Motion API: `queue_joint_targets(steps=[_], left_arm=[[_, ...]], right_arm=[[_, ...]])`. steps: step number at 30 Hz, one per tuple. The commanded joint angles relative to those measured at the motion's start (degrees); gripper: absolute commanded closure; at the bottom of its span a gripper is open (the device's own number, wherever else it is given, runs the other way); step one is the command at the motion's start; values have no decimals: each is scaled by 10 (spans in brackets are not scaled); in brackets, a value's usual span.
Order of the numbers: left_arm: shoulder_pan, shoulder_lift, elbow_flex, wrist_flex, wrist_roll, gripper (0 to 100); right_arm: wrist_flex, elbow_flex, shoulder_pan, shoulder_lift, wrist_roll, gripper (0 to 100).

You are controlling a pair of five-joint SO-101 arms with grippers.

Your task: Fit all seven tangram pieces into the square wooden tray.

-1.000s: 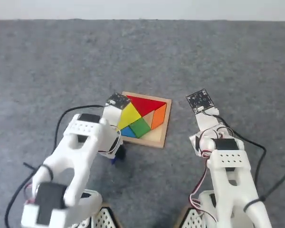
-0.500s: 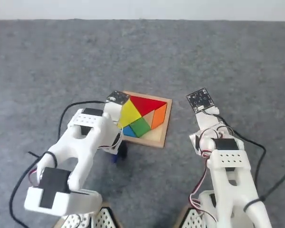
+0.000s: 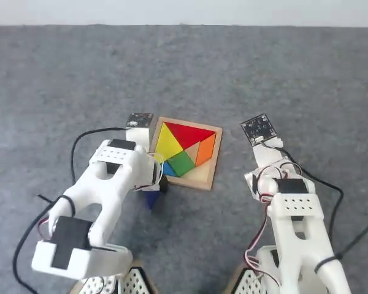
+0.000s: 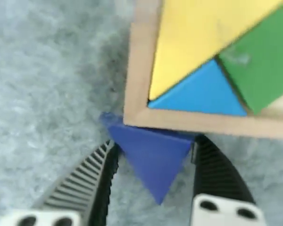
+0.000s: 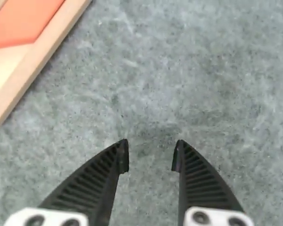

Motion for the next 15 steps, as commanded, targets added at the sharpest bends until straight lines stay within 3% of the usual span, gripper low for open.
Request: queue_joint_targets(steps=[1,9,15], left_arm=[[4,-18,-31,-41,56,750],[11,-15,-28,-55,76,755],[18,-15,-7,-45,-18,856]], right_arm=[[-13,-4,7,-19,-5,836],[-13,-4,7,-19,-5,836],[-13,-4,7,-19,-5,836]])
